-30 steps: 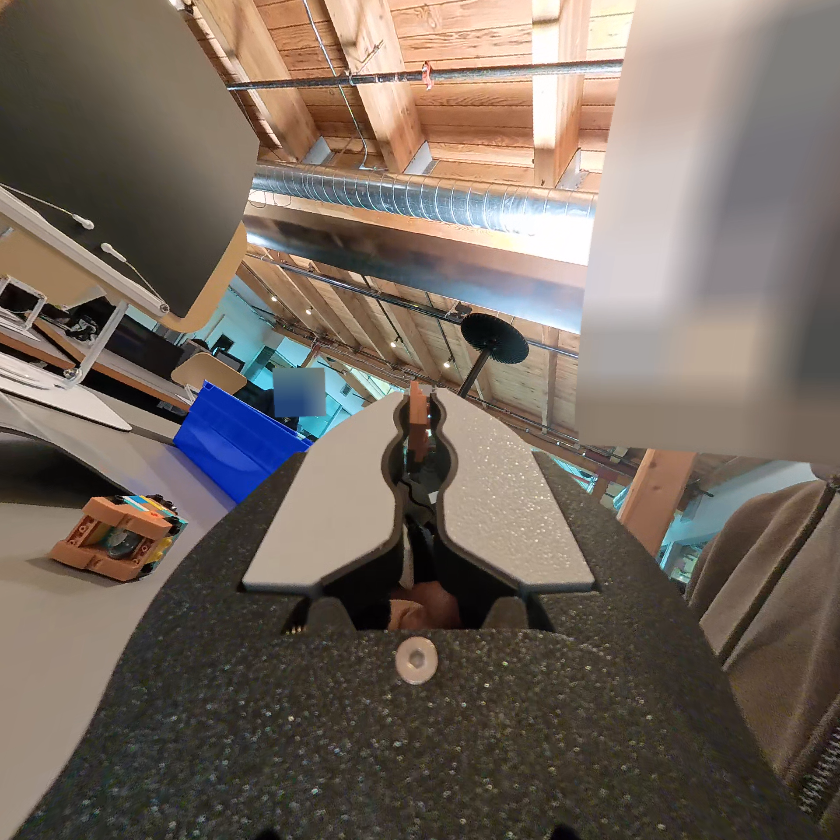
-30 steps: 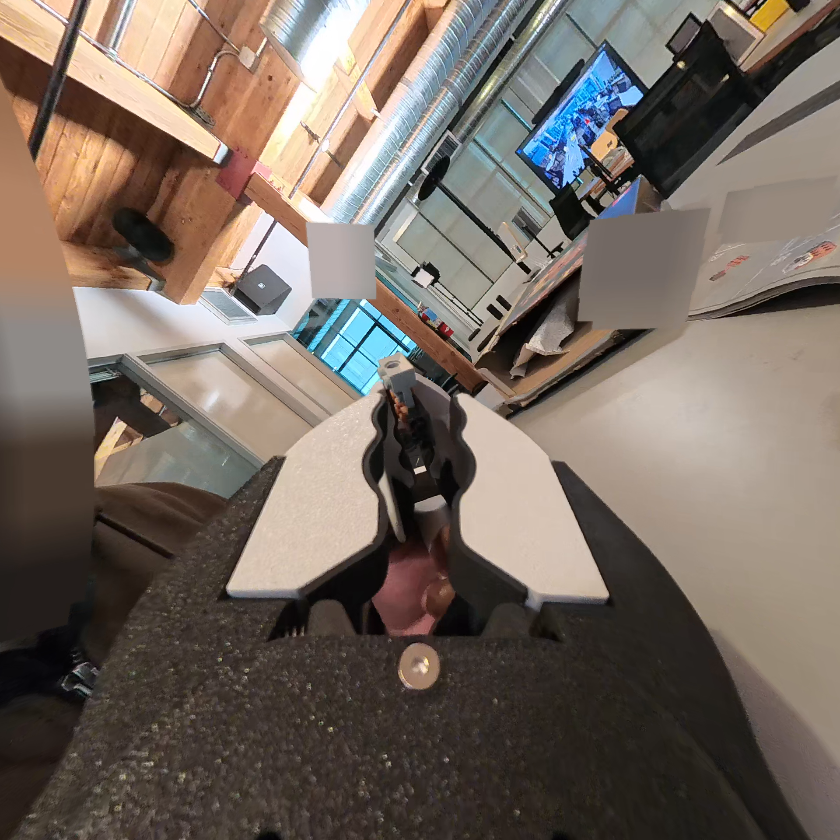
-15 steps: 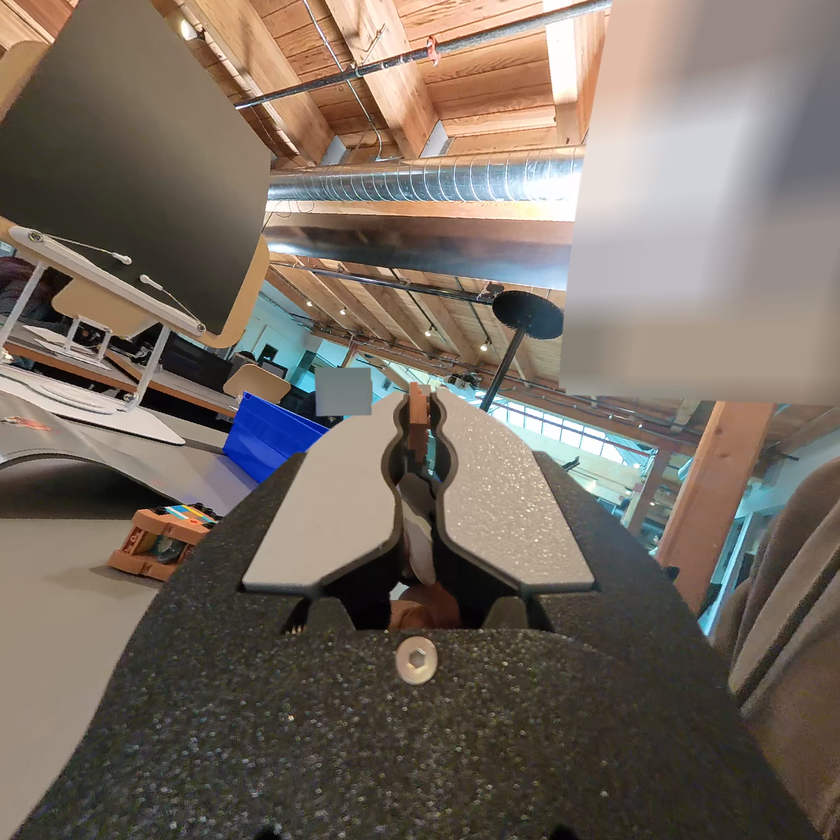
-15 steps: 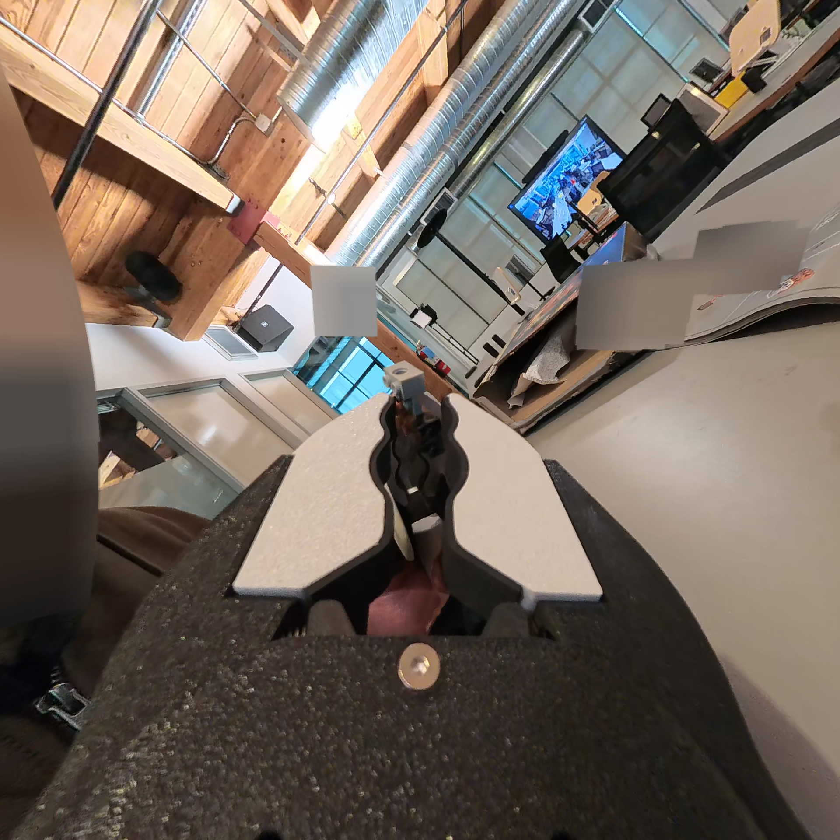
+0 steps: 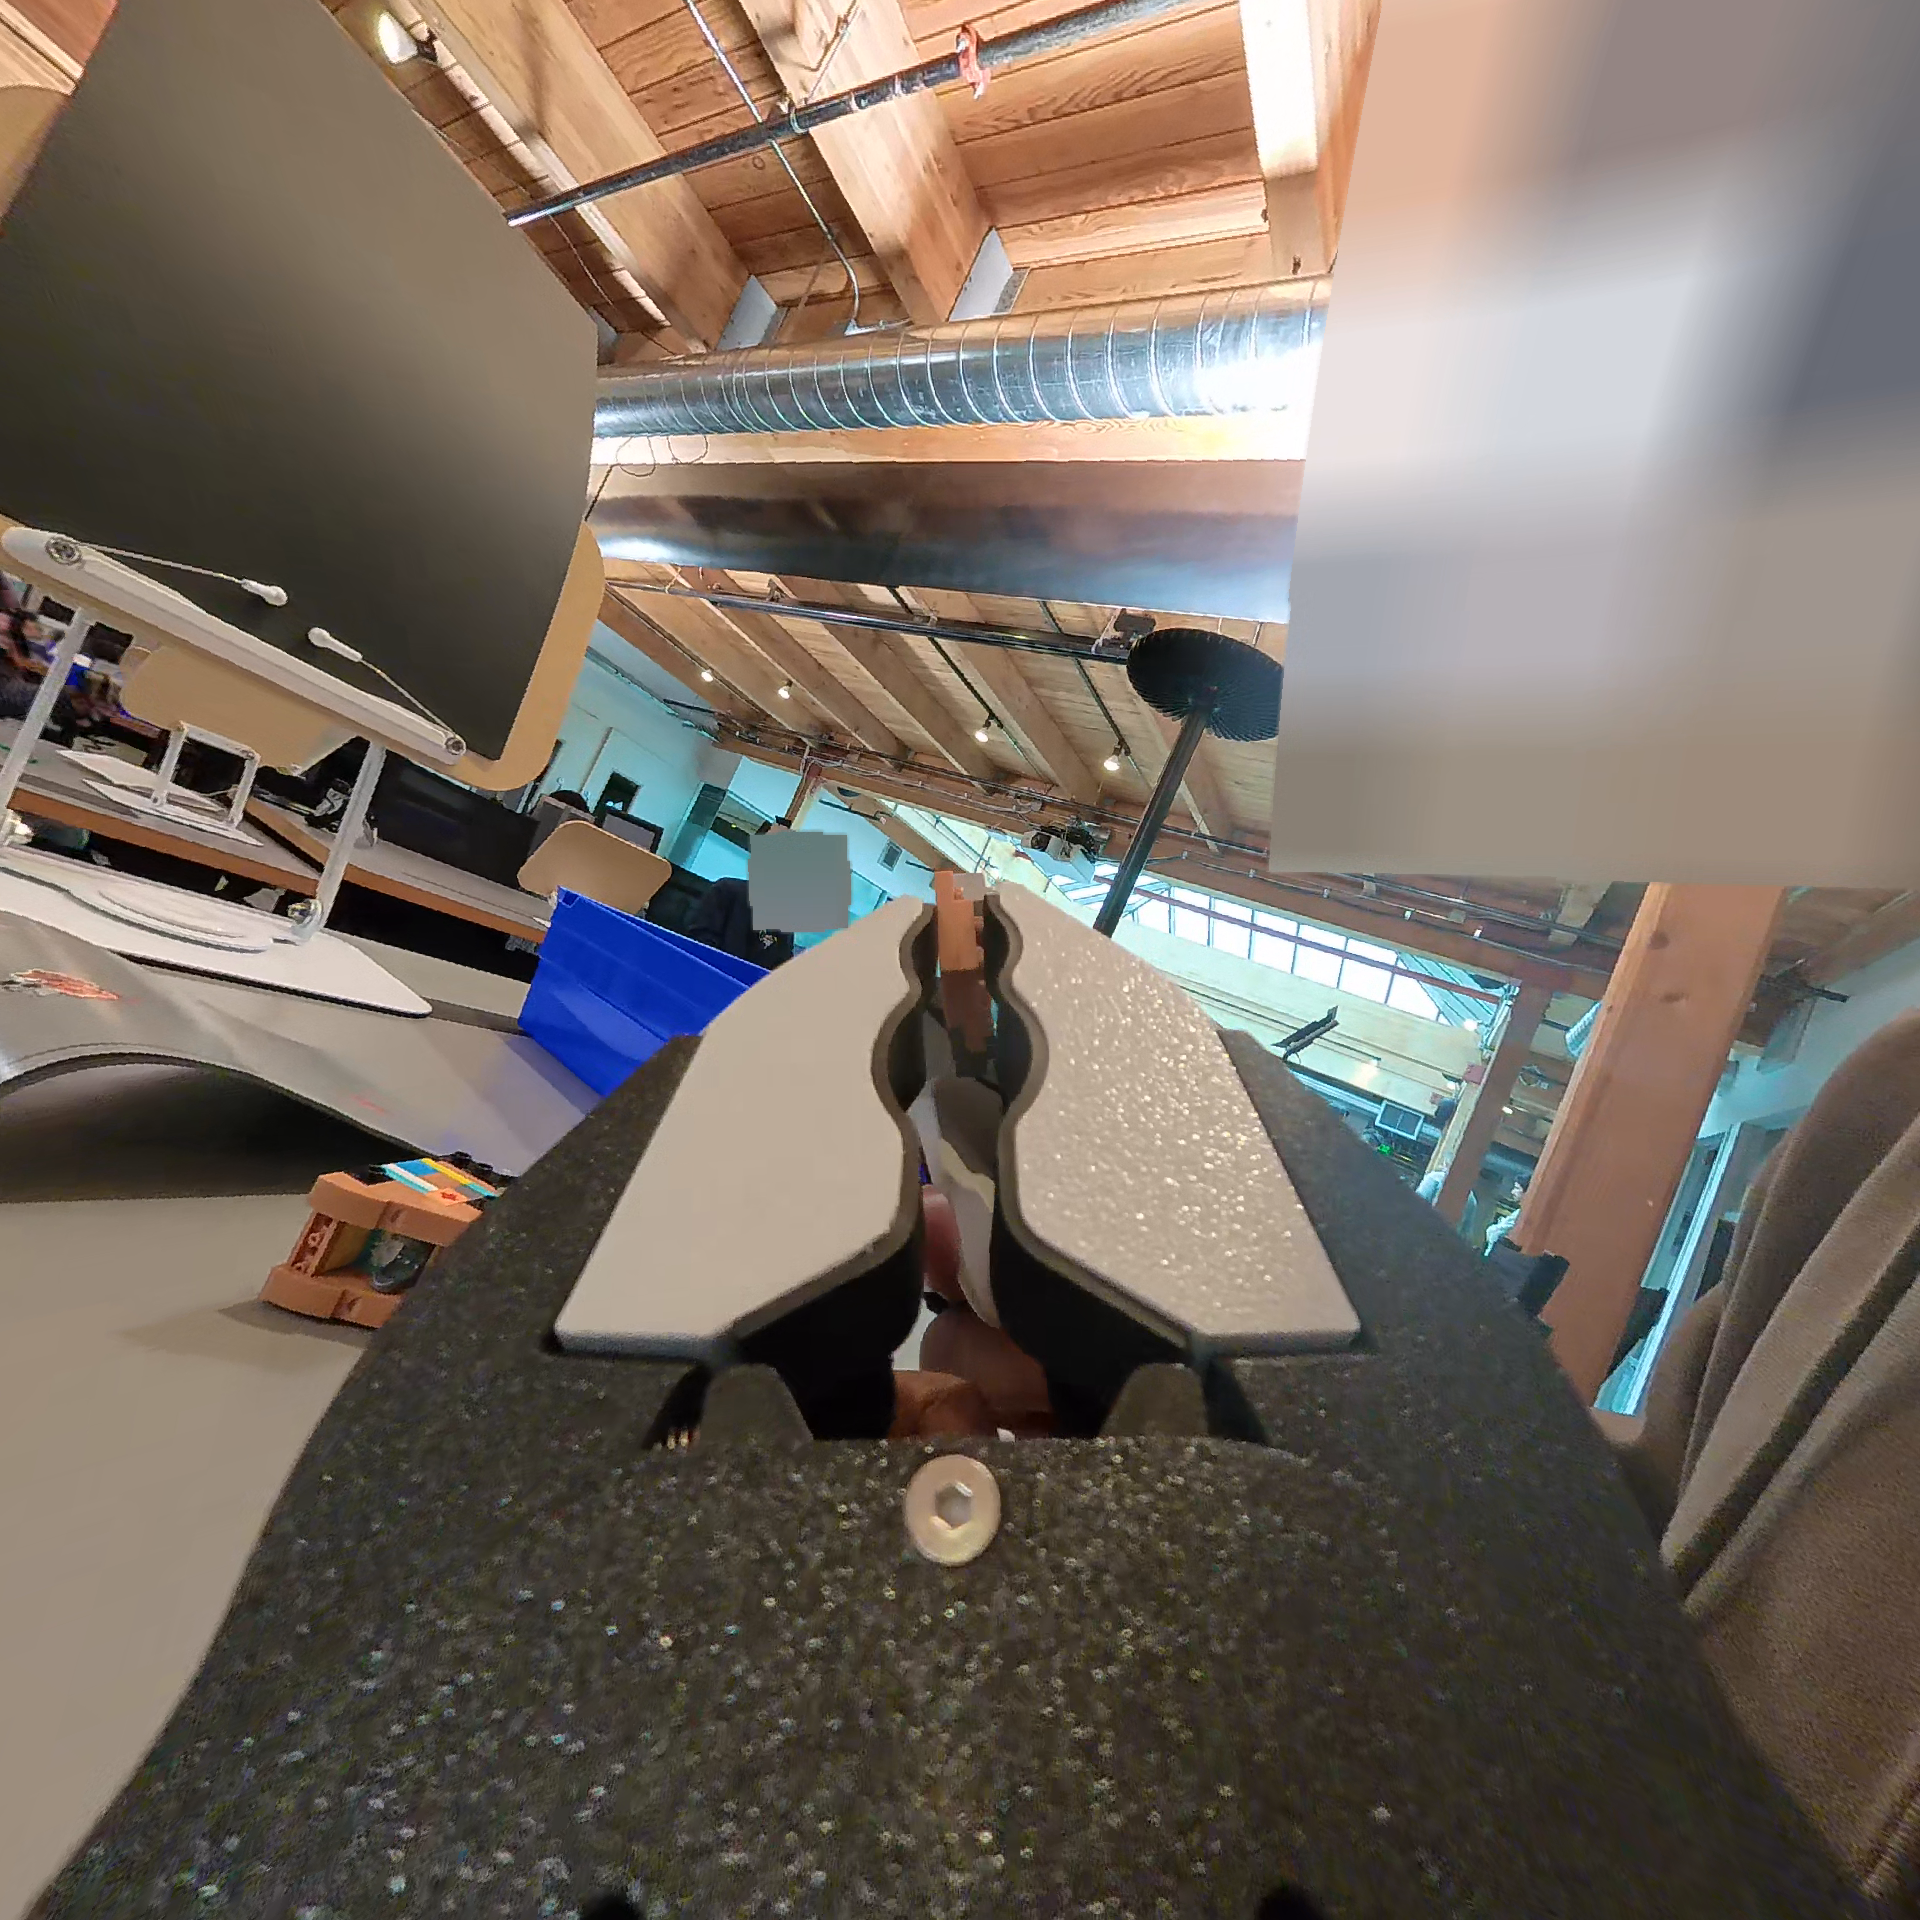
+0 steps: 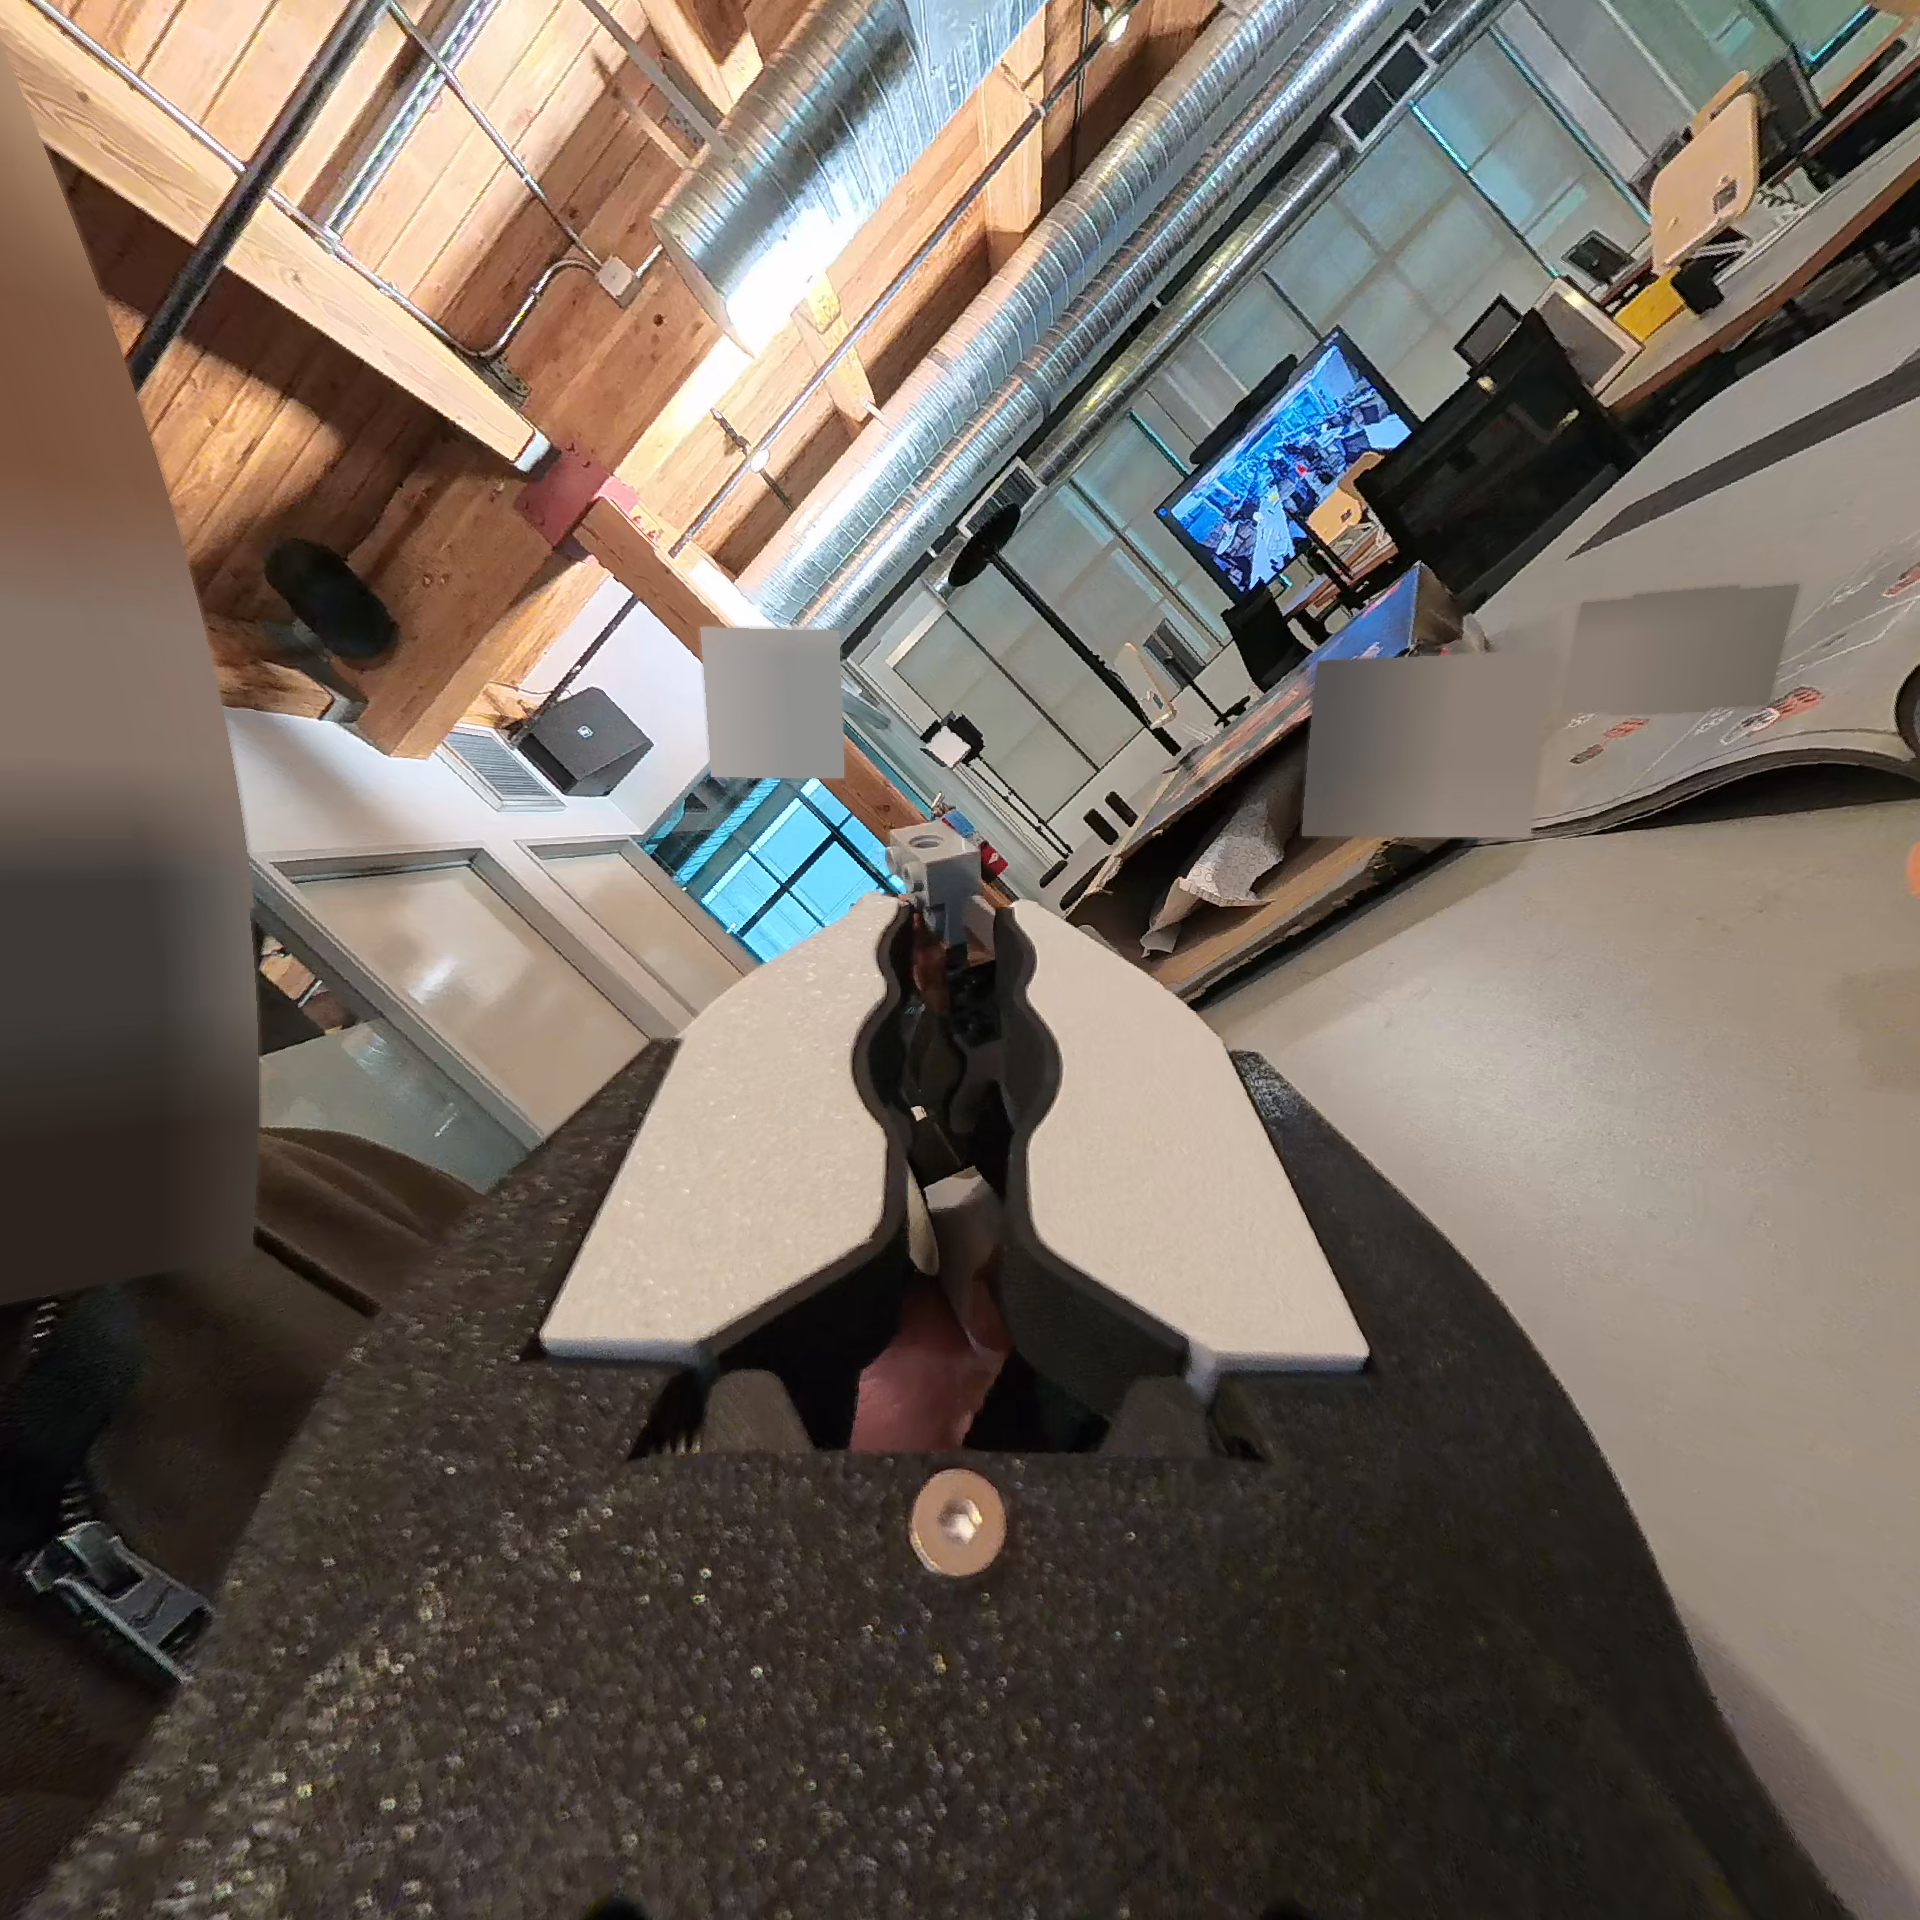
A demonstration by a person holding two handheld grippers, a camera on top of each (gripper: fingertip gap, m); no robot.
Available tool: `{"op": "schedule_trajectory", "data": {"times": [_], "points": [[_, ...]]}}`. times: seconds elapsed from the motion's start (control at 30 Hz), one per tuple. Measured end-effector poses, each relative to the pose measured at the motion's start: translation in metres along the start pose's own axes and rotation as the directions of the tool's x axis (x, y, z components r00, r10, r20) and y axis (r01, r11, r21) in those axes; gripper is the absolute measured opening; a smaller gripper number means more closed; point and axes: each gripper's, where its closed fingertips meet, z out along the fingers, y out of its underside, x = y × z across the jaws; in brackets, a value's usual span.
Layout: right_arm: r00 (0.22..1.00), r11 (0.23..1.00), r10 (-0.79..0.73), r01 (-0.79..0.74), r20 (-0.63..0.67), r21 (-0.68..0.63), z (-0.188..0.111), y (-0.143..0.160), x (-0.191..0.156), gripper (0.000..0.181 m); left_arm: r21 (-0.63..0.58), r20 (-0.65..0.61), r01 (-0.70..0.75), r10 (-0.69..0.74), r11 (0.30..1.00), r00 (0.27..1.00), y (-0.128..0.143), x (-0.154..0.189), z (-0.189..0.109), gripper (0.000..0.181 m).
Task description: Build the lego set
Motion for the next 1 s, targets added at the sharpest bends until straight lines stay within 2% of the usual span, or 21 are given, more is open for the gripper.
{"op": "schedule_trajectory", "data": {"times": [0.2, 0.3, 0.4, 0.47, 0.67, 0.77, 1.0], "points": [[1.000, 1.000, 0.015, -0.015, 0.001, 0.005, 0.000, 0.000, 0.002, 0.014, -0.008, -0.002, 0.024, -0.024, 1.000, 1.000, 0.002, -0.002, 0.000, 0.008], [0.999, 0.999, 0.037, -0.037, -0.011, -0.014, 0.000, 0.001, 0.007, 0.016, -0.007, -0.010, 0.113, -0.113, 0.994, 0.994, 0.002, -0.007, 0.001, 0.008], [0.999, 0.998, -0.015, 0.012, -0.052, -0.063, -0.003, 0.004, 0.013, 0.028, 0.014, -0.008, 0.227, -0.227, 0.974, 0.974, -0.003, -0.017, 0.000, 0.008], [0.995, 0.993, -0.052, 0.044, -0.081, -0.105, -0.006, 0.006, 0.018, 0.029, 0.005, -0.005, 0.299, -0.299, 0.954, 0.954, -0.003, -0.023, 0.000, 0.008], [0.997, 0.992, -0.018, 0.008, -0.077, -0.129, -0.006, 0.007, 0.022, 0.018, -0.043, -0.010, 0.381, -0.382, 0.923, 0.924, 0.004, -0.027, 0.004, 0.008], [0.997, 0.994, 0.018, -0.026, -0.073, -0.105, -0.006, 0.006, 0.024, 0.009, -0.076, -0.017, 0.391, -0.393, 0.917, 0.919, 0.008, -0.025, 0.006, 0.008], [0.997, 0.998, 0.063, -0.063, -0.053, 0.004, -0.012, -0.011, 0.026, 0.008, -0.099, -0.017, 0.405, -0.409, 0.909, 0.912, 0.010, -0.026, 0.007, 0.012]]}}
